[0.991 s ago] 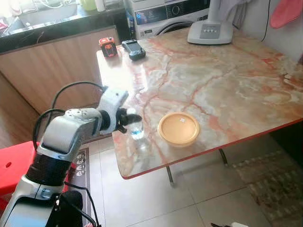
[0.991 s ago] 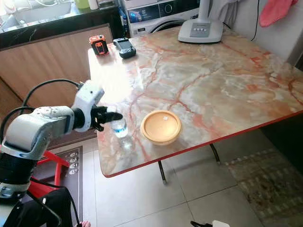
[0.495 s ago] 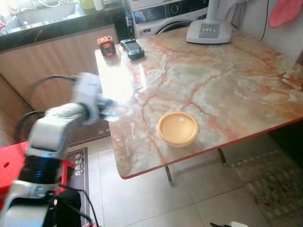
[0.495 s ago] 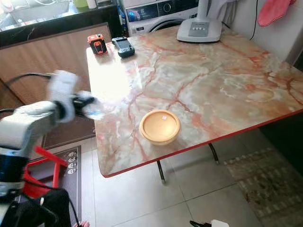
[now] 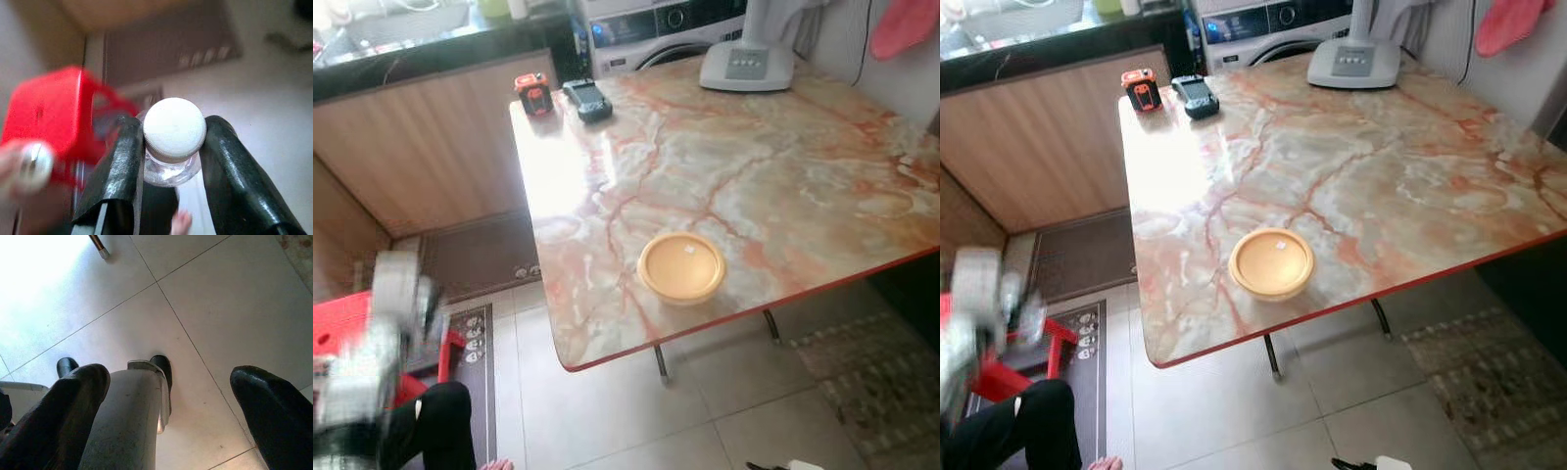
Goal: Restocking fridge
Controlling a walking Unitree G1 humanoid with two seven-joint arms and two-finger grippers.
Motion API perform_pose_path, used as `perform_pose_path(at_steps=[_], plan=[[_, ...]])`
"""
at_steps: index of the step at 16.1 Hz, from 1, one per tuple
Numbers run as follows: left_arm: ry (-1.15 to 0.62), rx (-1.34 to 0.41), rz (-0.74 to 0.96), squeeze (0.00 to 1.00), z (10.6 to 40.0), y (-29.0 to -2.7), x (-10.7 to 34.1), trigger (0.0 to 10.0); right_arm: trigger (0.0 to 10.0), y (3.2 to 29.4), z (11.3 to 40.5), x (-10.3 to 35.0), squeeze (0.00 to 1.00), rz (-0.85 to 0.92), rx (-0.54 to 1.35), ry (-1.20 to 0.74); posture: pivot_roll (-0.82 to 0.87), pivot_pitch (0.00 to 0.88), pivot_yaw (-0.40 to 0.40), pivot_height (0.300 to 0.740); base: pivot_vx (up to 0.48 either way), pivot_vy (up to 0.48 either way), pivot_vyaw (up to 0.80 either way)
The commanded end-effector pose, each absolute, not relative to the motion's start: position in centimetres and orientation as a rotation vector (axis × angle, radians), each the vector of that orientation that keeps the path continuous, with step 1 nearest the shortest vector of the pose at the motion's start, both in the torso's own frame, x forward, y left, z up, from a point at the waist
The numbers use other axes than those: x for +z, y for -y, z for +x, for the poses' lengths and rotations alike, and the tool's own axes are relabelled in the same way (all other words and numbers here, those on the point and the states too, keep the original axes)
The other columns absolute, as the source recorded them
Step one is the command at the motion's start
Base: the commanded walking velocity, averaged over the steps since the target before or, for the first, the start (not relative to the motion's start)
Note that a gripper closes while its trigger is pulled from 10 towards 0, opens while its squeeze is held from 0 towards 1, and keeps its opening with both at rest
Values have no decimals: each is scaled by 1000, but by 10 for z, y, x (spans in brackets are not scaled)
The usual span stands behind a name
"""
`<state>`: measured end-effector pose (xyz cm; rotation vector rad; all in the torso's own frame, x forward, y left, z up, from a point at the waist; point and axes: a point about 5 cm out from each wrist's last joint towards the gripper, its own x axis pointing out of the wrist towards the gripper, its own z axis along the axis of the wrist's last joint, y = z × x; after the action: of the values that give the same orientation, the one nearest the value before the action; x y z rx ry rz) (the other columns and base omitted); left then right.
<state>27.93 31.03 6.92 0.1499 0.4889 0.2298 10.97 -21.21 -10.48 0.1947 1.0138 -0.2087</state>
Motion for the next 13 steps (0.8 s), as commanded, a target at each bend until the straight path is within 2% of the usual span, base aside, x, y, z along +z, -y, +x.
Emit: perform_pose_path(at_steps=[1,5,8,9,13], plan=[[-466,271,146,0,274,-318,65,10000,10000,204,101,-109,0,204,-185,-1058,82,59,96,740,0,0,0],[-672,279,148,0,228,-307,-10,10000,10000,211,106,-106,0,120,-199,-1020,68,63,92,740,0,0,0],[-745,257,172,0,211,-296,-30,10000,10000,212,107,-105,0,118,-231,-1011,44,63,99,740,0,0,0],[-832,258,140,0,191,-282,-51,10000,10000,212,108,-105,0,120,-250,-997,30,65,107,740,0,0,0],[-918,283,131,0,172,-268,-69,10000,10000,212,110,-103,0,127,-270,-960,0,69,128,740,0,0,0]])
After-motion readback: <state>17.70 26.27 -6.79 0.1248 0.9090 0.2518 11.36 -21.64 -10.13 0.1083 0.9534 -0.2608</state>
